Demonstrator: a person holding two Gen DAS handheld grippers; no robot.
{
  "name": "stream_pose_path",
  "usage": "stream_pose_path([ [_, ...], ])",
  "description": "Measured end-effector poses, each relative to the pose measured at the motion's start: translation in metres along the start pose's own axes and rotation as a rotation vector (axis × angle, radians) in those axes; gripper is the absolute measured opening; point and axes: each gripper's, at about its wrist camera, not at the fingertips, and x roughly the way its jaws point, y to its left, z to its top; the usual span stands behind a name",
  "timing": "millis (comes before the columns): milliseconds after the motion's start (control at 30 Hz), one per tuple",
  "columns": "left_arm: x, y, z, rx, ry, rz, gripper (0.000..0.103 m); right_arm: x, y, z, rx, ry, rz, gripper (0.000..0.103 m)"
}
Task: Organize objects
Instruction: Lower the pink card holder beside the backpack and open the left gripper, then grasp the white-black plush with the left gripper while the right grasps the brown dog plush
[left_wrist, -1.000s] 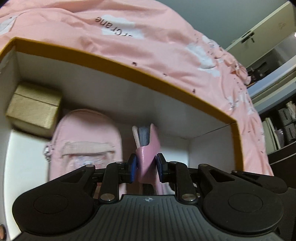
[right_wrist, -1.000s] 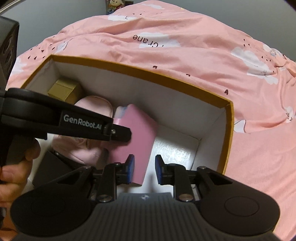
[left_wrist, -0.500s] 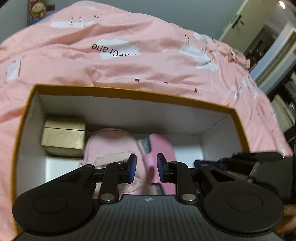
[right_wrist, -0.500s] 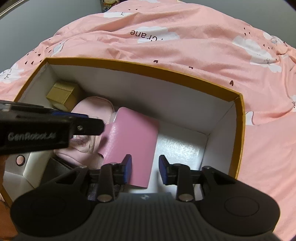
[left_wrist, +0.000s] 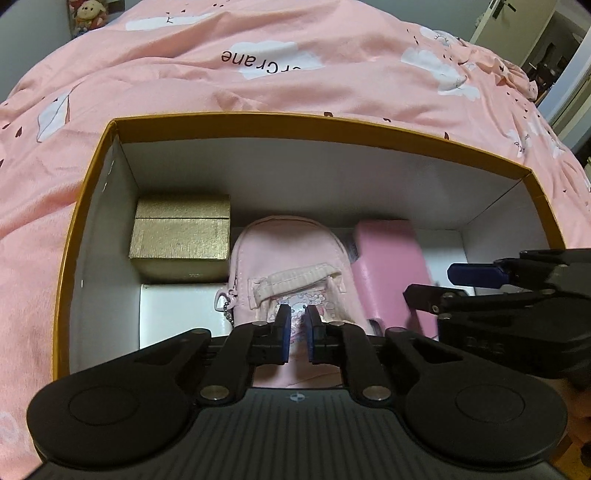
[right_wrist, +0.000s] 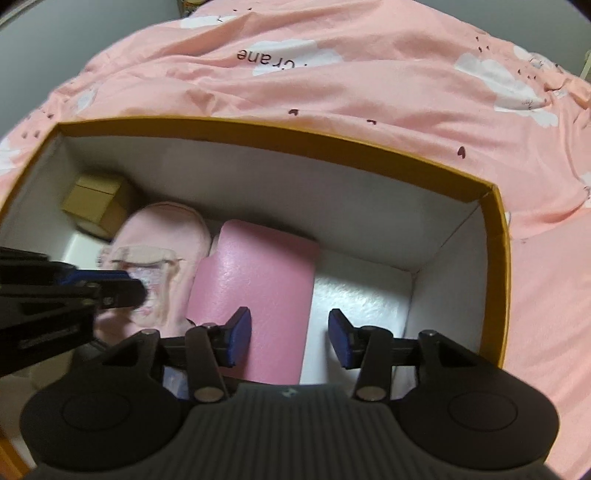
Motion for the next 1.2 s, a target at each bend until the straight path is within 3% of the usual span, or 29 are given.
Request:
stream_pose_path([
  [133,-0.002,0.003,-0.002,-0.011,-0.008,0.002,0.011,0.004,0.001,0.001,-0.001,0.001,-0.011,0.048],
  [200,-0.003,0.004,-0.002,-0.018,-0.024,-0.015,0.011,0.003,-0.003,0.001,0.033,0.013,0.027,0.033],
  [267,-0.006,0.003,-0.004,-0.025,-0.044,-0.028,0.012,0.002,-0.004,0.0,0.058,0.024,0.071,0.033],
  [533,-0.034,-0.005,-0.011,-0.027,-0.178,-0.072,0.014,-0.004,0.005,-0.004,0.034,0.012,0.061,0.034],
  [767,-0.09,-0.025,-0.025,0.073,-0.302,-0.112,0.016,-0.065,0.019,-0.023,-0.002,-0.136,0.032,0.034],
  [900,-0.114,-0.032,-0.038,0.114,-0.302,-0.148,0.016,-0.104,0.021,-0.041,0.001,-0.208,0.051,0.034],
  [1200,-0.142,-0.024,-0.082,0.081,-0.223,-0.262,0.016,-0.161,0.025,-0.095,0.072,-0.305,0.067,0.034],
])
